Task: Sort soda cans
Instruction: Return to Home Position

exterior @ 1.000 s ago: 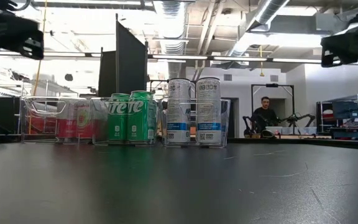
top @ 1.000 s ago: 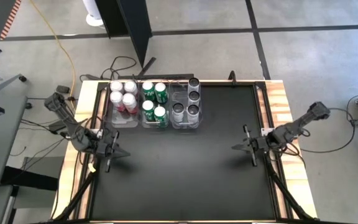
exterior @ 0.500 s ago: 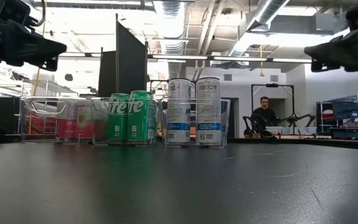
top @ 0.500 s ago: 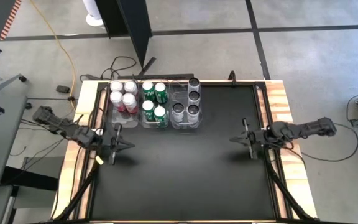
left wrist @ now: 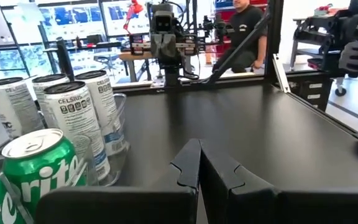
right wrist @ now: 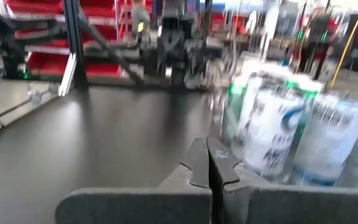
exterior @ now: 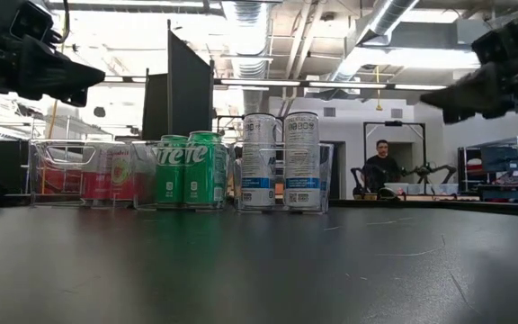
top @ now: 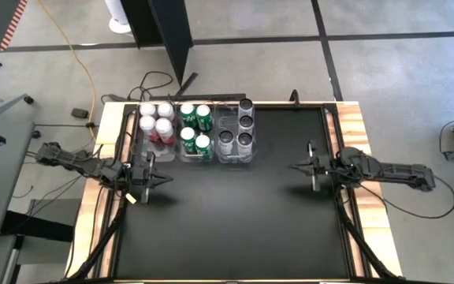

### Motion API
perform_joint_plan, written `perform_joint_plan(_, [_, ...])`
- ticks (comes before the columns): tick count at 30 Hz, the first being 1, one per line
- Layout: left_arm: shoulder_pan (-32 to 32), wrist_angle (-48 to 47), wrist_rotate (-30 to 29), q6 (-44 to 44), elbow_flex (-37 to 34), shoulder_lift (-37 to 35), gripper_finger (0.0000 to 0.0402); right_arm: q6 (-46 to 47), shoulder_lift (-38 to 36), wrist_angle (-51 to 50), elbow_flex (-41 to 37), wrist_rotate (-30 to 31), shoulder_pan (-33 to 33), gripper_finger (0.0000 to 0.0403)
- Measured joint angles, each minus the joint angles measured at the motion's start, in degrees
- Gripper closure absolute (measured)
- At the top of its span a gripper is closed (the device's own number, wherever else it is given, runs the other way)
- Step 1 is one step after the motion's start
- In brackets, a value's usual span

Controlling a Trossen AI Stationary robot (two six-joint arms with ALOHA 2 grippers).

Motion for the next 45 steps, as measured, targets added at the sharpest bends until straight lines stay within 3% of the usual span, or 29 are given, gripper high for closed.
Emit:
perform_joint_plan(9, [0.0,-0.76,-1.54,-1.2,0.51,0.0,0.0401,2.42,9.76,0.33,-0.07,-0.15,2.67,0.0403])
perform_joint_plan(26, [-0.02,-0.66,-1.87,-0.15,0.52,0.0,0.0401,-3.12,0.21,0.48,-0.14,-0.31,3.0,0.0403])
perform_joint_plan(34, [-0.02,-0.66,-1.87,-1.66,0.52,0.02,0.0401,-3.19,-3.26,-3.99,1.44,-0.24,1.85,0.0403])
perform_joint_plan(45, [-0.04,-0.75,-1.9,-1.79,0.52,0.17,0.0401,5.24,-2.69,-4.13,1.49,0.11,1.04,0.0403])
